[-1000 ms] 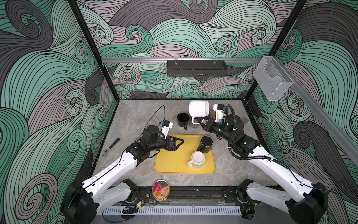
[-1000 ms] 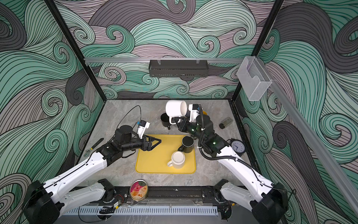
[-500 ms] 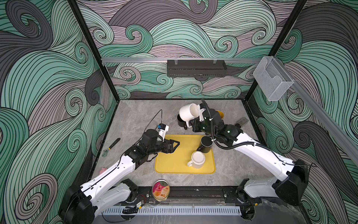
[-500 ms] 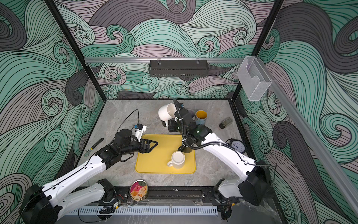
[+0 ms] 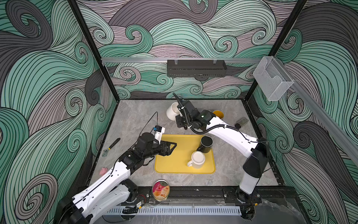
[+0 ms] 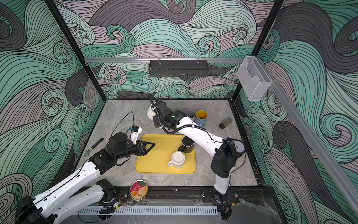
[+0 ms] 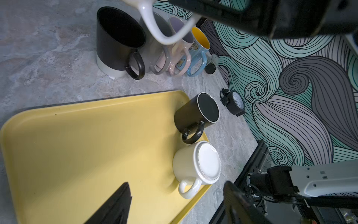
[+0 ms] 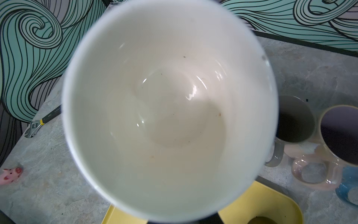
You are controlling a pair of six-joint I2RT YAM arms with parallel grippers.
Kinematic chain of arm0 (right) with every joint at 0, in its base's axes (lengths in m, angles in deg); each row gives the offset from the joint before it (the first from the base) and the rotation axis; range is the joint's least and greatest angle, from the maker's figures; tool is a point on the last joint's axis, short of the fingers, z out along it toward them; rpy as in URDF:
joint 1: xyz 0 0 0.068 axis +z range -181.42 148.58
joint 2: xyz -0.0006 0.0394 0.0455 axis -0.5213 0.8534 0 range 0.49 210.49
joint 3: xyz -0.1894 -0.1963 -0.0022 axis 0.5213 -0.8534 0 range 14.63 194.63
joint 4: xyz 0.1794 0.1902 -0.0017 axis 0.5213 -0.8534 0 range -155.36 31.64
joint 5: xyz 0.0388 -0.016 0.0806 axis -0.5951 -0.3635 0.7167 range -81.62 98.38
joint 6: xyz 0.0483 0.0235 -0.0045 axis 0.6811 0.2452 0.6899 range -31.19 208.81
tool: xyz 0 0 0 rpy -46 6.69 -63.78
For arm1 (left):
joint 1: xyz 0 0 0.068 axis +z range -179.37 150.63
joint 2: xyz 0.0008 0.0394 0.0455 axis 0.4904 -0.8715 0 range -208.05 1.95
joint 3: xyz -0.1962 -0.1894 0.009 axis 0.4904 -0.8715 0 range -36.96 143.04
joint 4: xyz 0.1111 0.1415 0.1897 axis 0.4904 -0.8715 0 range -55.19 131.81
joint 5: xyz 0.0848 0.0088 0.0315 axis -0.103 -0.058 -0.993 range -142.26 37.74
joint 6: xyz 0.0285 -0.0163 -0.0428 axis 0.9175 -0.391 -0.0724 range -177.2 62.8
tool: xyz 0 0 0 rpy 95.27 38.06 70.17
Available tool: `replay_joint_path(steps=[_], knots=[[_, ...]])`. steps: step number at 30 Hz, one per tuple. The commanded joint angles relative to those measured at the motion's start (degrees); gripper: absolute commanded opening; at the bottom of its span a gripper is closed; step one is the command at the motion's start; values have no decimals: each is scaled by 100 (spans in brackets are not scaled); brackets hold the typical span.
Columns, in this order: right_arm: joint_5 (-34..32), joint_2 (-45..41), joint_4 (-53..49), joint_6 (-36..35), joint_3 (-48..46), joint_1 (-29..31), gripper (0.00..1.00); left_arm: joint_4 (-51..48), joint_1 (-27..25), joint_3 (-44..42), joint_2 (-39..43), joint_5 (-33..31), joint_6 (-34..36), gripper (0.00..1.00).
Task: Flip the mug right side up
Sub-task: 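Release the white mug from the left gripper and draw the left arm back, then carry the white mug with the right gripper and lower it upright beside the black mug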
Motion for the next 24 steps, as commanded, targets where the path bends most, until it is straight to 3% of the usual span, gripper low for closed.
replay_joint_path(steps=[1,10,24], knots=[[-246,289,-170,-235,658,92,0,-91,-4,-62,182,-243,-44,76],[-810,1711,-1081,88,2333,172,0,-137,-4,-319,738,-454,-118,76],[-1242,2758,-1111,818,2956,146,0,-175,-4,-366,730,-507,-56,75]])
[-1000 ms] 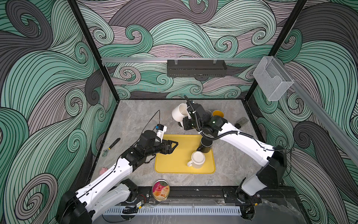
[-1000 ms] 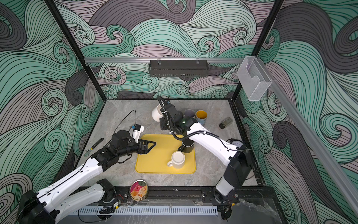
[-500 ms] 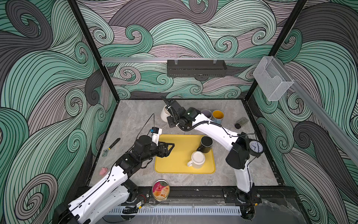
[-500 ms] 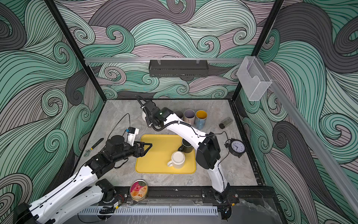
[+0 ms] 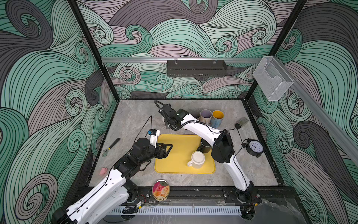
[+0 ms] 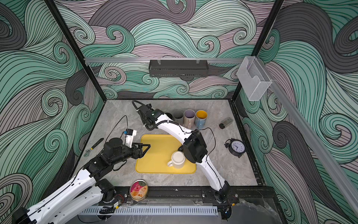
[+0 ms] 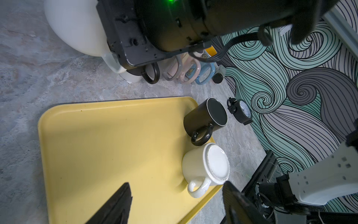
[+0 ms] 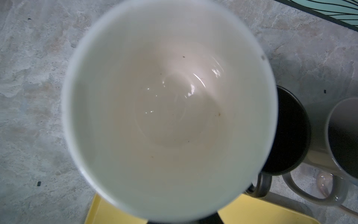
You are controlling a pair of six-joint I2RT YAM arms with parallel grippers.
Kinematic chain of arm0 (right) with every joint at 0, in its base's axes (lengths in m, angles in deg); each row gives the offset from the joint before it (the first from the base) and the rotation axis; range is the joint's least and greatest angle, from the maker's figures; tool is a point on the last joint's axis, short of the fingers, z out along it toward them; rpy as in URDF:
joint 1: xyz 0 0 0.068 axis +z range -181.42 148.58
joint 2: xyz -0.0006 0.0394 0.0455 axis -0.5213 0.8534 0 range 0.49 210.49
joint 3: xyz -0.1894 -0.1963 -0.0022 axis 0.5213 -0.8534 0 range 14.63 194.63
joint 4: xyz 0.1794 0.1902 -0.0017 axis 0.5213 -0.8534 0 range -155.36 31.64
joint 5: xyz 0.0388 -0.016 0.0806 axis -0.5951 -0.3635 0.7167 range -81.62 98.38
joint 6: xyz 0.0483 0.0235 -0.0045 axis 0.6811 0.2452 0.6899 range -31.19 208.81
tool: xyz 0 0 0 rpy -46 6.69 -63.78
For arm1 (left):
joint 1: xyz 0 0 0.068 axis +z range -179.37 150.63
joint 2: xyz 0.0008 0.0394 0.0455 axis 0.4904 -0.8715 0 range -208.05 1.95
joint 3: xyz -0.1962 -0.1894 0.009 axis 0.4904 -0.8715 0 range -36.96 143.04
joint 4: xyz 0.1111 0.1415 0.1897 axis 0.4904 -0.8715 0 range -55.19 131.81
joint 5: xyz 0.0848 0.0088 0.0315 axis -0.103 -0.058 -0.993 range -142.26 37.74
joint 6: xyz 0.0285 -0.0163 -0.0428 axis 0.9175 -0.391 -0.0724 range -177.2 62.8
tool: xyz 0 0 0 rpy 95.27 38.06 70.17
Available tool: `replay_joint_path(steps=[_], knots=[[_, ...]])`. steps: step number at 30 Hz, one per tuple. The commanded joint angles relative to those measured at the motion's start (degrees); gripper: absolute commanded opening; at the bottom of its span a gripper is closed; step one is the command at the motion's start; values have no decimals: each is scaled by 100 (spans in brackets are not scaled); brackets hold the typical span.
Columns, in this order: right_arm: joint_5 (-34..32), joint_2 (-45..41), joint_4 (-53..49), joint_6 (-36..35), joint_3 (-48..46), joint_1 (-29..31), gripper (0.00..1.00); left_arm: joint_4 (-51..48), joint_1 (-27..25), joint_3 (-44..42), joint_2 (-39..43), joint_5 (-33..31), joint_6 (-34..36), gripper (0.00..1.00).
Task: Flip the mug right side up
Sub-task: 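Carry the white mug with the right gripper and lower it upright beside the black mug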
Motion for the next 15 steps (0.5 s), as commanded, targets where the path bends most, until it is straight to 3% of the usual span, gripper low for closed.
replay_joint_path(steps=[1,15], knots=[[-370,11,183,361,340,-22,0,-59,-4,38,-64,-61,59,75],[-121,623,194,807,405,-284,0,-71,-4,59,-91,-41,52,75]])
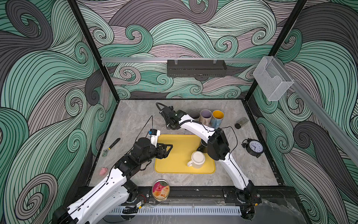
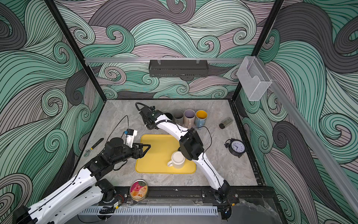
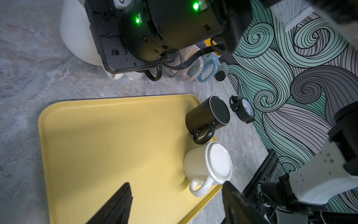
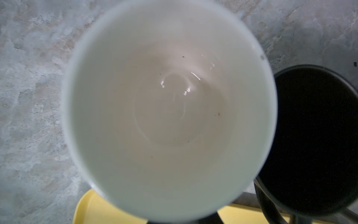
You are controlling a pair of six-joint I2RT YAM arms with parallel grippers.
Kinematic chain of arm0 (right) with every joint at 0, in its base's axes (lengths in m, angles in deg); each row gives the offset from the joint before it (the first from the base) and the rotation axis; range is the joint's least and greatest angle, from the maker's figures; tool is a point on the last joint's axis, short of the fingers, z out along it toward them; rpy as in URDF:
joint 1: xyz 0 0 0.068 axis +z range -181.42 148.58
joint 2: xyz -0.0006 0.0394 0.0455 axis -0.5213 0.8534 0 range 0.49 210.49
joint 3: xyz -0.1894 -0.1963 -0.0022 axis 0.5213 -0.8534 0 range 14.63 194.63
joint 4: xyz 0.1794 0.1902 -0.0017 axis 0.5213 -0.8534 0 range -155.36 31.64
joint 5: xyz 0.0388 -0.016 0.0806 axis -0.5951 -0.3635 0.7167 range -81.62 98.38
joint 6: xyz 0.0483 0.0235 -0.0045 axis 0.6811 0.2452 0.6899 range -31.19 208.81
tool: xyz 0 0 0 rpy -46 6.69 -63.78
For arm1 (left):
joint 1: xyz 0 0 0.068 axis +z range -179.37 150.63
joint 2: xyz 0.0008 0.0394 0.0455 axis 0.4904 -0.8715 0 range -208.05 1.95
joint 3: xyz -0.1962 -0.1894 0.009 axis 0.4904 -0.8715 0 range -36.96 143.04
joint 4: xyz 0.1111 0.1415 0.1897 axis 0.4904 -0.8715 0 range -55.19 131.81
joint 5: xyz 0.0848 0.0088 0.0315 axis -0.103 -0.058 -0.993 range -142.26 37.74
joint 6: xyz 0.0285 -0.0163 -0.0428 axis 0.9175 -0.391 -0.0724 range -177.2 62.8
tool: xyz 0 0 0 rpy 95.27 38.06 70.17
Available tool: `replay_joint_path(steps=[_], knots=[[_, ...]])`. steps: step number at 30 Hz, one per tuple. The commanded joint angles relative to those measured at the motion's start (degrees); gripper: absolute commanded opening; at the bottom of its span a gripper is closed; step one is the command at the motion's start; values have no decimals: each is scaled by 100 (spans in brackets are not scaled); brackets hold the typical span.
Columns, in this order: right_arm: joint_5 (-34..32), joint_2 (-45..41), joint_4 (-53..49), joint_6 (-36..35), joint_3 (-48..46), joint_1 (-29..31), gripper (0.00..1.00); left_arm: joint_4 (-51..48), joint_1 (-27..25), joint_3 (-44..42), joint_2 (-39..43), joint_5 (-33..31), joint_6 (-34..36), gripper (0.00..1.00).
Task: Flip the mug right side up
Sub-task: 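Carry the white mug with the right gripper and lower it upright beside the black mug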
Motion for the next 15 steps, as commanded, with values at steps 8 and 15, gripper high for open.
replay_joint_path(steps=[8,15], knots=[[-242,154,156,467,218,-127,0,-83,-2,44,-3,-35,50,75],[-4,332,158,546,259,-254,0,-72,-4,52,-9,-70,85,75]])
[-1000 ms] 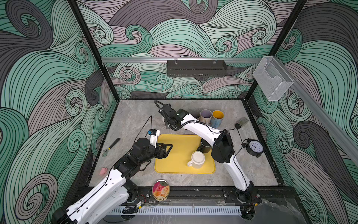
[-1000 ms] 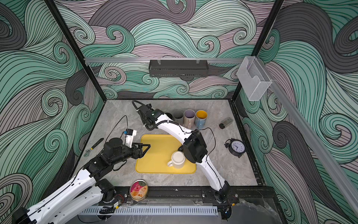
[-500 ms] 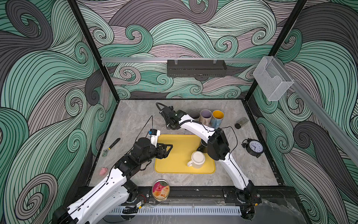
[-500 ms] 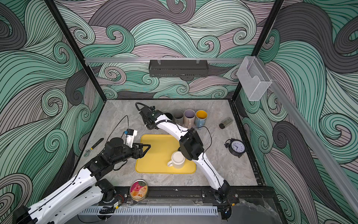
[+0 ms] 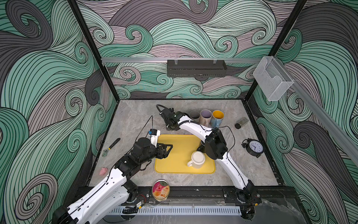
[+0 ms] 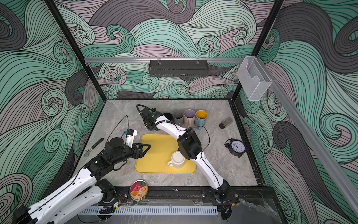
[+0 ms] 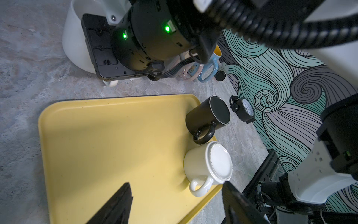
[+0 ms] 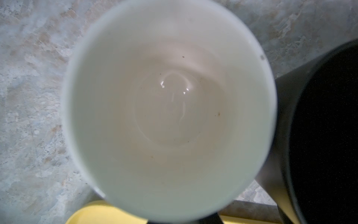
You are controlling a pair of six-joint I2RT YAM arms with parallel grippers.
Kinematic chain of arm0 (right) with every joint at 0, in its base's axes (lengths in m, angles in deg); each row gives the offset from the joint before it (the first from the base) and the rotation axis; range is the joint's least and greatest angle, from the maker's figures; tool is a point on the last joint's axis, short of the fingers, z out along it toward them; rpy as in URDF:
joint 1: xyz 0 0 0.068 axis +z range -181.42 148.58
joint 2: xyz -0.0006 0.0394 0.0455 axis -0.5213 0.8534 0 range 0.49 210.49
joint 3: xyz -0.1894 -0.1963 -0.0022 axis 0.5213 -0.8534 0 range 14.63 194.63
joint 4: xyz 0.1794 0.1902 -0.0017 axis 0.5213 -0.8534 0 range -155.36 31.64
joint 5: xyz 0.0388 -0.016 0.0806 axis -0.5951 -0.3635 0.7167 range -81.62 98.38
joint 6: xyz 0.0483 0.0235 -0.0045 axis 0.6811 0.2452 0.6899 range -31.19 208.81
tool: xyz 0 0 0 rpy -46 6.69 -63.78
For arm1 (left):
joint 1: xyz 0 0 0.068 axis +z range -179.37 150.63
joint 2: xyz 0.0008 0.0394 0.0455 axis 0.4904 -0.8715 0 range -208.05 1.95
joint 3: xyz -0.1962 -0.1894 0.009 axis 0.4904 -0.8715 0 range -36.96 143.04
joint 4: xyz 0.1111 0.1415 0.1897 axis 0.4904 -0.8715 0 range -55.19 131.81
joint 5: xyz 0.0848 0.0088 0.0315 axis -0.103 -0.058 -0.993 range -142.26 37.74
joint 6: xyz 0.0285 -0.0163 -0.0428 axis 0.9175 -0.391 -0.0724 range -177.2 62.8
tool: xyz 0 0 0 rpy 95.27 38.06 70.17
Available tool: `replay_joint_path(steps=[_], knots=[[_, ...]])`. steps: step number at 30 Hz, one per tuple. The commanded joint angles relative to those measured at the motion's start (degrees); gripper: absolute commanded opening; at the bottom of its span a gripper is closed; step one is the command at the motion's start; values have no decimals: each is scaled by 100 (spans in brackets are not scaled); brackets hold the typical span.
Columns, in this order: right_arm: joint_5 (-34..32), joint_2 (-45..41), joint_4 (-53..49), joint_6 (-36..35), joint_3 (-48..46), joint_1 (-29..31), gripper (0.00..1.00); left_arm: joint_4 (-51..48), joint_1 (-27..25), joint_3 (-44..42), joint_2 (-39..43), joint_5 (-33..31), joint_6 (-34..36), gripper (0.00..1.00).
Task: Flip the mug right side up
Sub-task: 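Carry the white mug with the right gripper and lower it upright beside the black mug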
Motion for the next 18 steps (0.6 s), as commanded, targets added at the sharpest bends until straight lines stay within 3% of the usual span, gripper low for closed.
replay_joint_path(steps=[1,5,14,18], knots=[[-143,31,46,296,177,-178,0,-72,-7,52,-9,-64,79,75],[-99,59,45,300,166,-195,0,-77,-6,51,-21,-59,72,75],[201,4,46,248,139,-190,27,-79,-6,43,-1,-92,76,75],[329,-76,49,256,77,-192,31,-81,-2,38,12,-94,77,75]])
